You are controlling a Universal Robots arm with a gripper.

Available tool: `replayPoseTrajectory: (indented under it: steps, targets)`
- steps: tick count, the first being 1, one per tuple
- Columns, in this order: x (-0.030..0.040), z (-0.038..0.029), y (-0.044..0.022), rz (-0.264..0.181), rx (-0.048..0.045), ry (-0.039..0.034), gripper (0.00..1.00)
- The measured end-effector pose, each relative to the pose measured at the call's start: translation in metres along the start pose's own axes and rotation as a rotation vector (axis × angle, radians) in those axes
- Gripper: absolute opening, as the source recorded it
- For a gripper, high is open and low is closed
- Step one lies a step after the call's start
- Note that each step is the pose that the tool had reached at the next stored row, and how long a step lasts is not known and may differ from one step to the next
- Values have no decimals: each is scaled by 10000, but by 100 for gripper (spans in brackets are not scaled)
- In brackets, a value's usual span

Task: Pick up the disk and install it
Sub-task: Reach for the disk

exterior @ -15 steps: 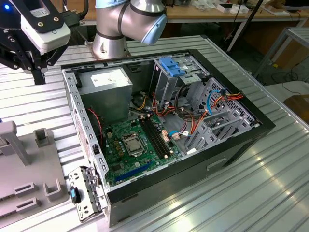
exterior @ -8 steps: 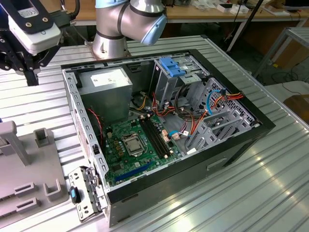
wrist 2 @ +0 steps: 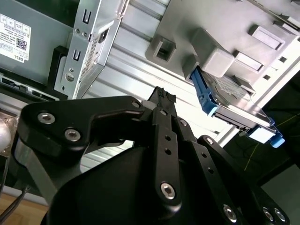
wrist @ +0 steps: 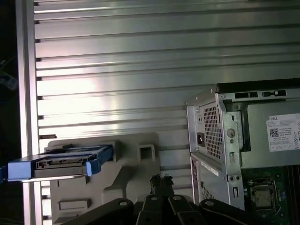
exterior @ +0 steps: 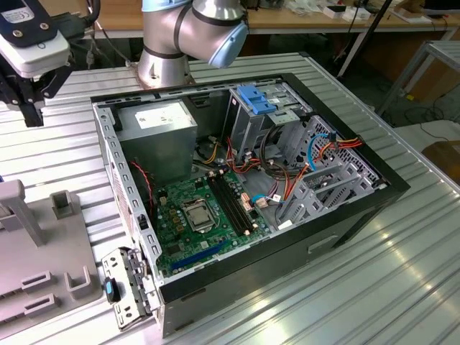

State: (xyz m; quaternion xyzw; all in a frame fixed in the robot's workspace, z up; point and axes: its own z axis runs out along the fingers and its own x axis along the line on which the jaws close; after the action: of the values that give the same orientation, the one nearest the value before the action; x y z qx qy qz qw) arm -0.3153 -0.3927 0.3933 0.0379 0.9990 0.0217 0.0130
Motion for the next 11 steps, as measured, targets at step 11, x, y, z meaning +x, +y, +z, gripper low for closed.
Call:
replayPoseTrajectory:
  steps: [11]
  targets:
    - [215, -3, 46, 0, 0, 0, 11]
